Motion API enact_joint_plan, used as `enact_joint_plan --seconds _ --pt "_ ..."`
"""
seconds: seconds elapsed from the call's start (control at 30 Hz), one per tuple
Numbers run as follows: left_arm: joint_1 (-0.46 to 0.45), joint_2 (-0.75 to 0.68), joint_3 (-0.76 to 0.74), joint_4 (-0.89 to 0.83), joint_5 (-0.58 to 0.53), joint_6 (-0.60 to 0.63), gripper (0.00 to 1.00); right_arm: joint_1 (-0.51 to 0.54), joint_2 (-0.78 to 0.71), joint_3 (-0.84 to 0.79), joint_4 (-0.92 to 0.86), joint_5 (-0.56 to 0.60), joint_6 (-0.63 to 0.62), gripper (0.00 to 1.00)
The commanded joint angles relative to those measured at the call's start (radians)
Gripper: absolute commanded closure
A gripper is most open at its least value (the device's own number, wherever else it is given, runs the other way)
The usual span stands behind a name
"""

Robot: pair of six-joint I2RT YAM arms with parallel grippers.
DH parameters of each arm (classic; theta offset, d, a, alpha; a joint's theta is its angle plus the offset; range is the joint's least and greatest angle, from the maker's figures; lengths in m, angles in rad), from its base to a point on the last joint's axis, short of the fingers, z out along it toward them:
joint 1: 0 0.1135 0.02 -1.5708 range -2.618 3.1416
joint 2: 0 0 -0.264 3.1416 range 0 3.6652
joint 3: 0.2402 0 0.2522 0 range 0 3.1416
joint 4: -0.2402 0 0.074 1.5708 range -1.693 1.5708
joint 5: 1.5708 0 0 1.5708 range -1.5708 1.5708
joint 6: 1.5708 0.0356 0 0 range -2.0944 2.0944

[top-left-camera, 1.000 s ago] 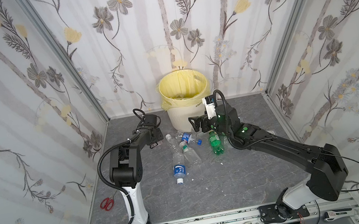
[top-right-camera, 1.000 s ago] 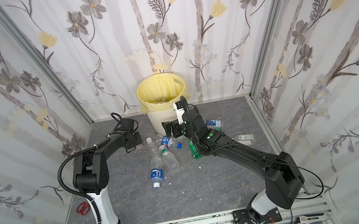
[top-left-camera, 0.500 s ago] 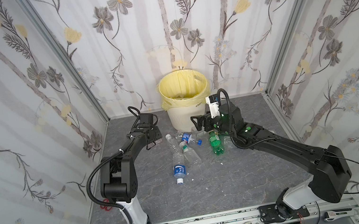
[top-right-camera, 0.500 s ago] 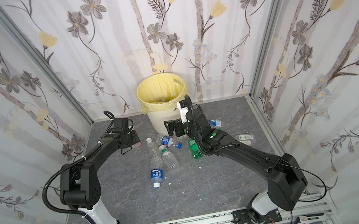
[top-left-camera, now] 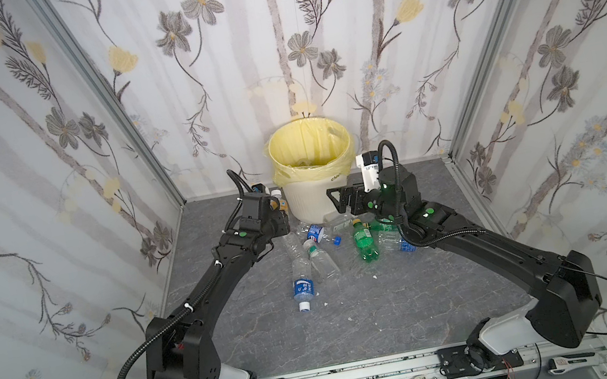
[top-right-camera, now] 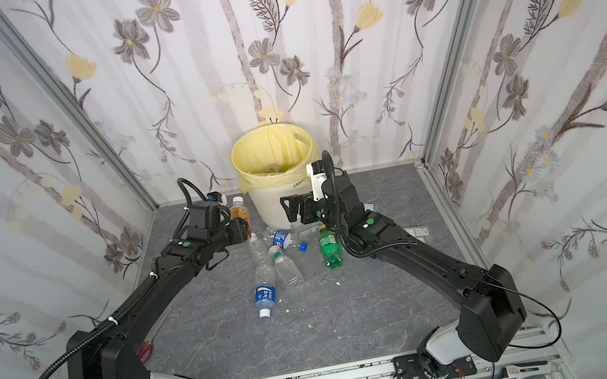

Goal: Throw the plastic bottles in the bin
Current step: 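Grasp the red-and-gold juice bottle with the left gripper, then lift the juice bottle with the left gripper toward the right gripper, then raise the juice bottle with the right gripper while the left gripper withdraws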

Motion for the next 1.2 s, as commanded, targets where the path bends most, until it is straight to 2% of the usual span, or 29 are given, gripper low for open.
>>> enact_joint_plan --seconds 0.0,0.3,0.43,0.8,1.17 --pt "-0.053 -0.06 -0.019 0.076 -0.019 0.059 0.46 -0.021 -0.019 0.016 0.011 -0.037 0.057 0.0" --pt "-0.16 -0.191 -0.04 0.147 -0.003 0.093 0.46 -0.067 -0.038 0.052 0.007 -0.075 0.06 0.04" --pt "-0.205 -0.192 -0.023 0.155 0.012 0.083 0.46 -0.069 -0.028 0.073 0.011 -0.113 0.071 0.06" --pt "-0.329 -0.136 0.048 0.178 -0.045 0.114 0.46 -0.07 0.008 0.094 0.035 -0.192 0.128 0.17" --pt "-0.375 -0.096 0.077 0.185 -0.075 0.138 0.46 -0.072 0.058 0.094 0.075 -0.259 0.165 0.3"
